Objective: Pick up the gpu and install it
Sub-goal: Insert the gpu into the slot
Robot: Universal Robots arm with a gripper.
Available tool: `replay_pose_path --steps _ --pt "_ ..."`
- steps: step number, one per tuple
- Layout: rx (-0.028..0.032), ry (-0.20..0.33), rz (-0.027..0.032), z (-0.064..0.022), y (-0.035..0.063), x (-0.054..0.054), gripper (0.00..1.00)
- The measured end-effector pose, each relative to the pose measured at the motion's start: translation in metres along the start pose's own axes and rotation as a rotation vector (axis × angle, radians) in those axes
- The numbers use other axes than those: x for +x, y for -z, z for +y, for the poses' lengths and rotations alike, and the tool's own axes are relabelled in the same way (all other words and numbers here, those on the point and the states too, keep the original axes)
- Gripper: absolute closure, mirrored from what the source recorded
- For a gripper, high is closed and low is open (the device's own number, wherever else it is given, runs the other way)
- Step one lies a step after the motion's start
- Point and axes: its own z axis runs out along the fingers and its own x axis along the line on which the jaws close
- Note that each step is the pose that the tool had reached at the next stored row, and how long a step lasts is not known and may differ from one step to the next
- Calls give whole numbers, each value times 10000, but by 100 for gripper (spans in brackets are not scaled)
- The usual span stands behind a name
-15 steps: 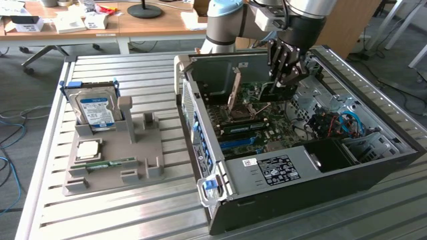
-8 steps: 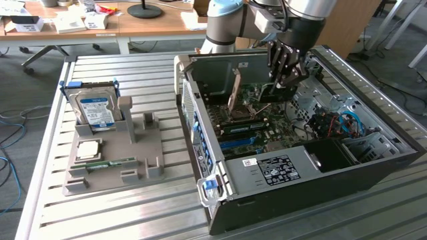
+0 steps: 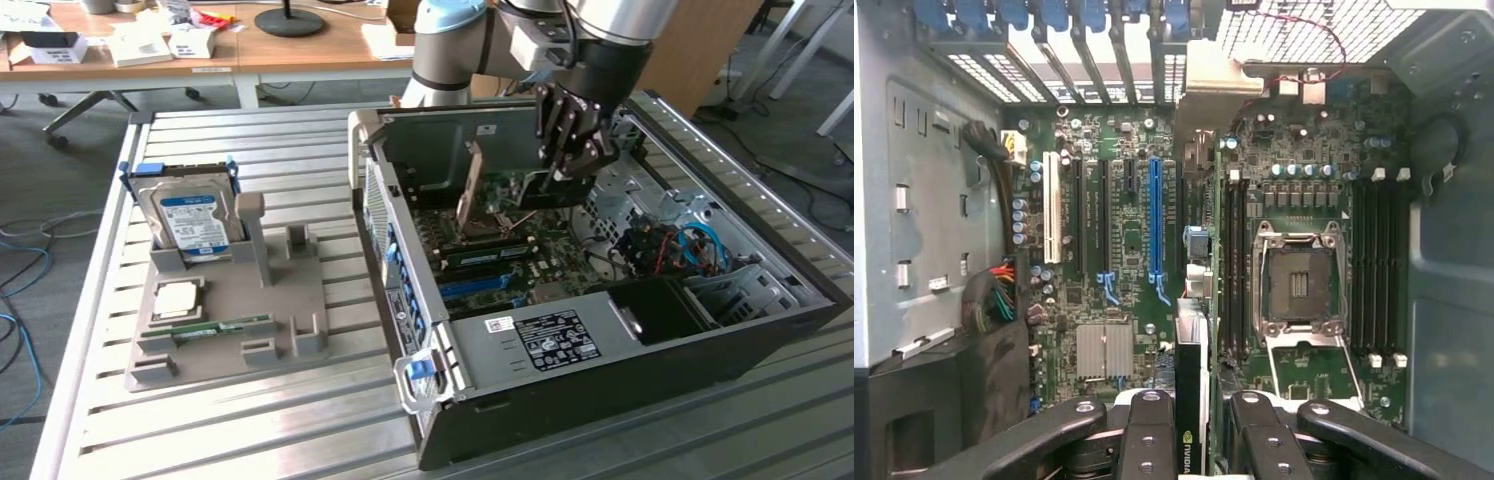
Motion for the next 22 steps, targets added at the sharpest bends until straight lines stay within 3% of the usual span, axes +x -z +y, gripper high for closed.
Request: replay_pose_path --steps 22 --pt "9 66 2 9 -180 9 74"
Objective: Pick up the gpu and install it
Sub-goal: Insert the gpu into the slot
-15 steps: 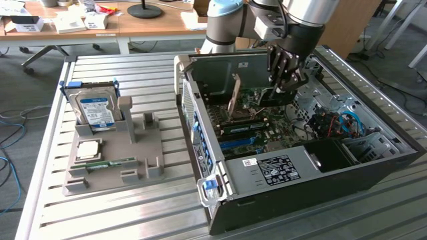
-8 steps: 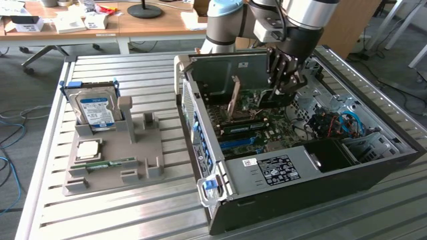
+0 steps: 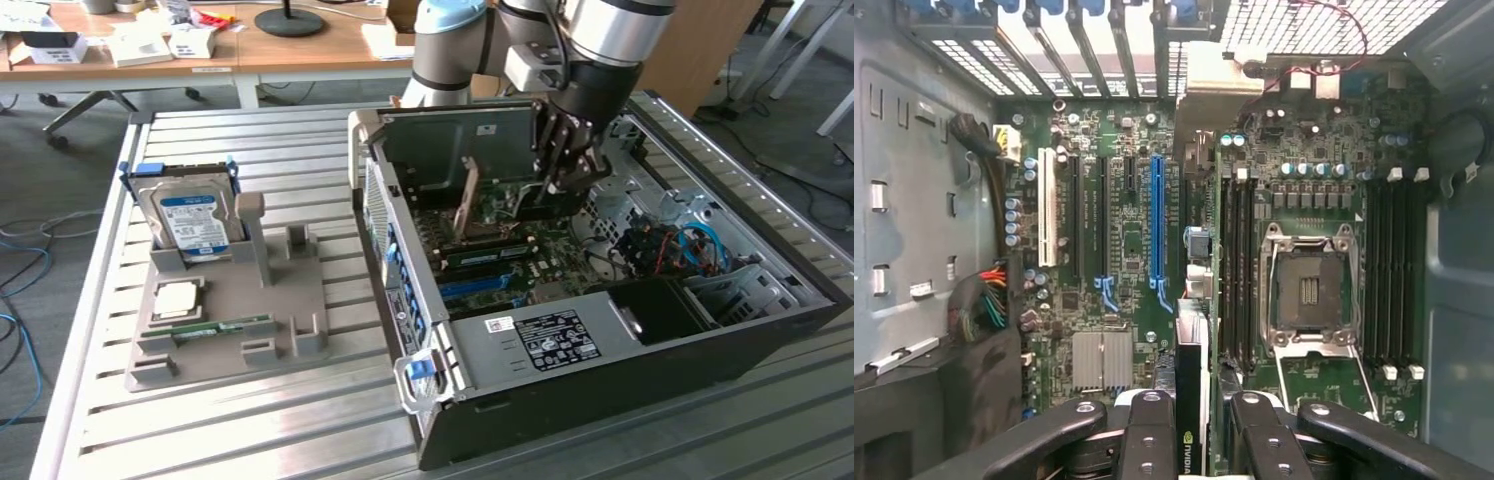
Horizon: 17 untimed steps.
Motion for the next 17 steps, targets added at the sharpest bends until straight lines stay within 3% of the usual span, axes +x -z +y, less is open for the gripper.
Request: replay_pose_path --steps 17 --pt "15 182 6 12 -82 12 74"
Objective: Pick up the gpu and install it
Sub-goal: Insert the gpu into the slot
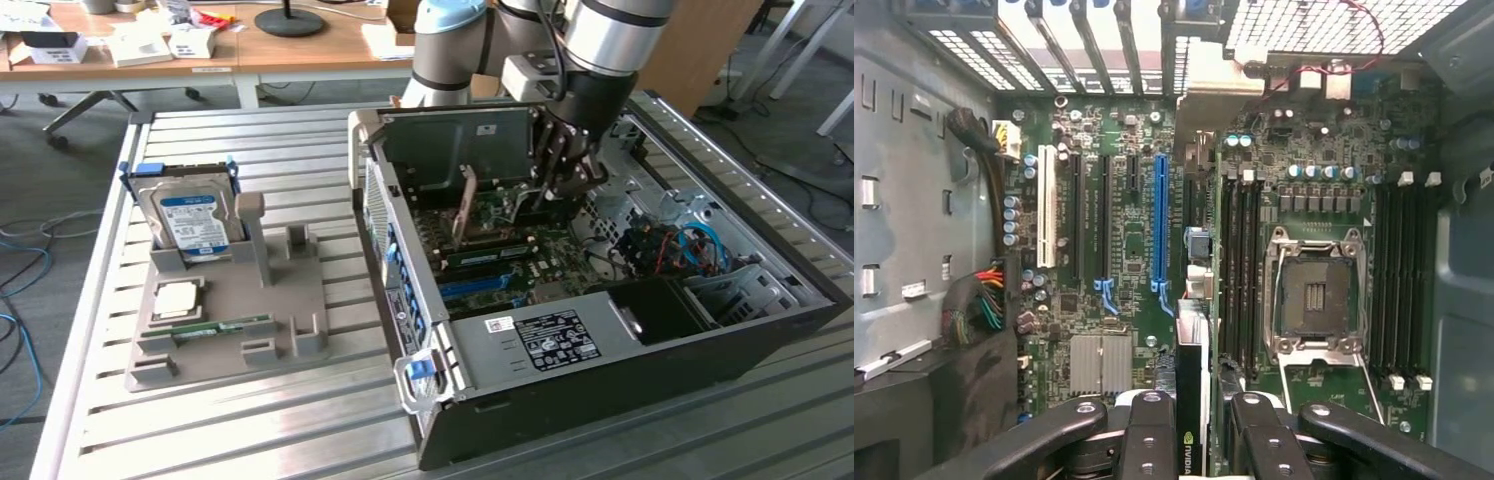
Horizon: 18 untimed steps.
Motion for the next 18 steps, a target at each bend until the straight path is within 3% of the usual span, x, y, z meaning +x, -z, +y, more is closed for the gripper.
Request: replay_pose_path --steps 6,18 --pt "0 61 0 0 -7 38 74" --pt "-2 145 3 3 -114 45 74"
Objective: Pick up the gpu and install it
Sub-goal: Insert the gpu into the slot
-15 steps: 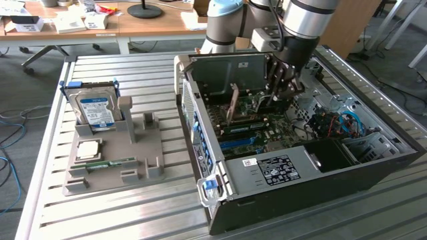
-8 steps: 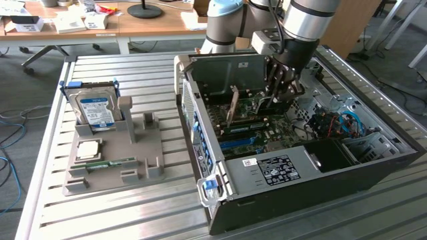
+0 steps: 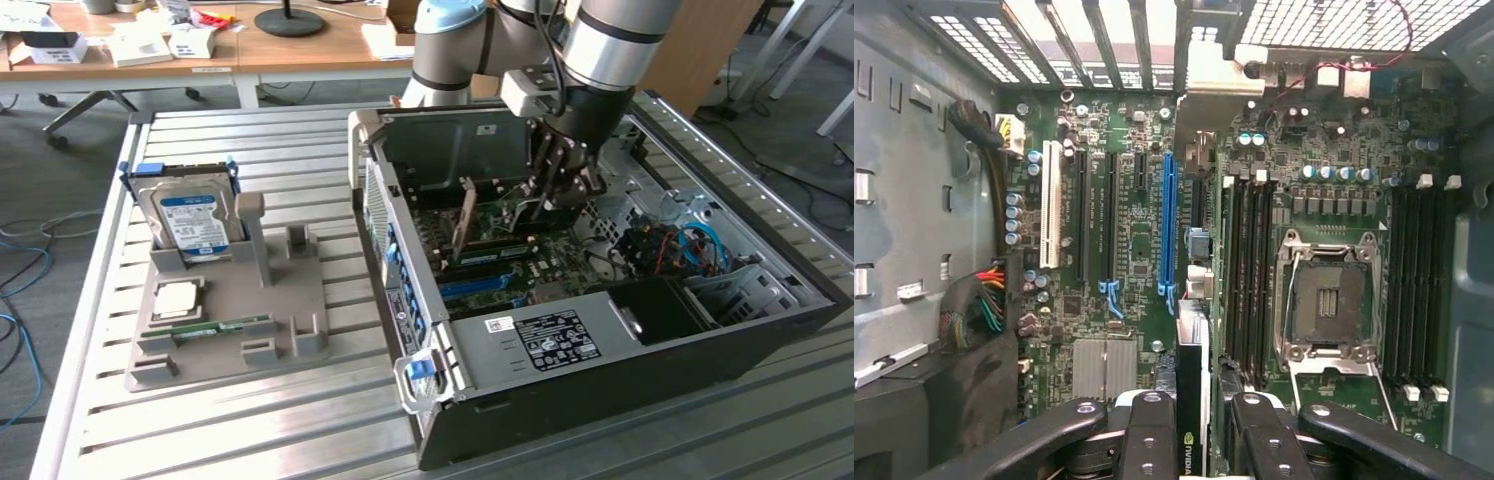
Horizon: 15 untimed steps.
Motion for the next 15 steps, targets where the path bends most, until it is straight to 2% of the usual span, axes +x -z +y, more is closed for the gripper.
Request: replay_pose_path --steps 5,15 --pt "0 47 1 2 -36 1 74" --pt "0 61 1 3 -47 12 74"
